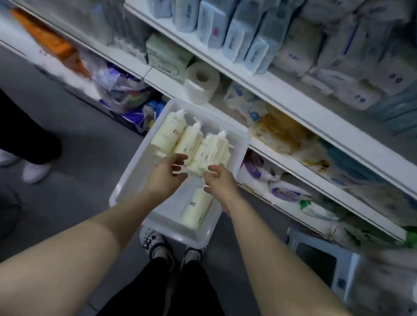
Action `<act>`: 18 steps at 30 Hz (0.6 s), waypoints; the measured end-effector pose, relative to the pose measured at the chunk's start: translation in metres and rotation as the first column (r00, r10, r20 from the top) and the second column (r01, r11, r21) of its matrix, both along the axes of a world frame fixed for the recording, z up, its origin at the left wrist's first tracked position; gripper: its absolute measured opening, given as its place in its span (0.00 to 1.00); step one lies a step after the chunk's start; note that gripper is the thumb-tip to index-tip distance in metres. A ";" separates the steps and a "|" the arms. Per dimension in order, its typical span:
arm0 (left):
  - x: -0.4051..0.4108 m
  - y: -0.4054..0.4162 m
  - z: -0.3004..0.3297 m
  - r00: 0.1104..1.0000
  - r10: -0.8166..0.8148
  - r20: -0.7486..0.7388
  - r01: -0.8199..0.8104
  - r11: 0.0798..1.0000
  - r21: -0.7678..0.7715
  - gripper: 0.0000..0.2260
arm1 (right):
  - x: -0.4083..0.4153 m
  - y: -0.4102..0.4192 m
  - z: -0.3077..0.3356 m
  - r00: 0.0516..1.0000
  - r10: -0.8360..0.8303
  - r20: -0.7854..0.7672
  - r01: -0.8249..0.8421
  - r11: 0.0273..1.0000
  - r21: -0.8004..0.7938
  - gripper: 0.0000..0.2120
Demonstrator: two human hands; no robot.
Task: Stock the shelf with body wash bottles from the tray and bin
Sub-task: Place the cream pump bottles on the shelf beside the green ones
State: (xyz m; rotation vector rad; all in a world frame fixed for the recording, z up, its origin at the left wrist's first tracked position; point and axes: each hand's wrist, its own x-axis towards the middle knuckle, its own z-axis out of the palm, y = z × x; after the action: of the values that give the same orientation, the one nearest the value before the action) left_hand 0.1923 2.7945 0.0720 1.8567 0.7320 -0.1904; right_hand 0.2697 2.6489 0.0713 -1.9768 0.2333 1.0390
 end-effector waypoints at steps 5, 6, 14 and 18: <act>-0.029 -0.021 -0.062 0.981 -0.062 -0.185 0.064 0.998 0.007 0.22 | -0.021 -0.011 -0.059 0.987 0.052 -0.152 -0.074 0.986 -0.147 0.26; -0.034 -0.025 -0.073 0.975 -0.071 -0.210 0.072 0.997 -0.001 0.23 | -0.024 -0.012 -0.070 0.984 0.054 -0.171 -0.082 0.983 -0.162 0.26; -0.058 -0.039 -0.141 0.927 -0.109 -0.358 0.092 0.994 -0.063 0.27 | -0.037 0.001 -0.135 0.965 0.000 -0.262 -0.078 0.954 -0.289 0.31; -0.058 -0.039 -0.159 0.914 -0.133 -0.384 0.103 0.990 -0.097 0.29 | -0.040 0.003 -0.153 0.964 -0.072 -0.257 -0.018 0.944 -0.330 0.40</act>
State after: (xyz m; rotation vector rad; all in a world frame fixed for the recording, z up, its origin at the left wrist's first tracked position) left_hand 0.1346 2.7554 -0.0867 1.8112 0.8686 -0.6740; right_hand 0.2294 2.6522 -0.0819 -2.1144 0.6157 1.3165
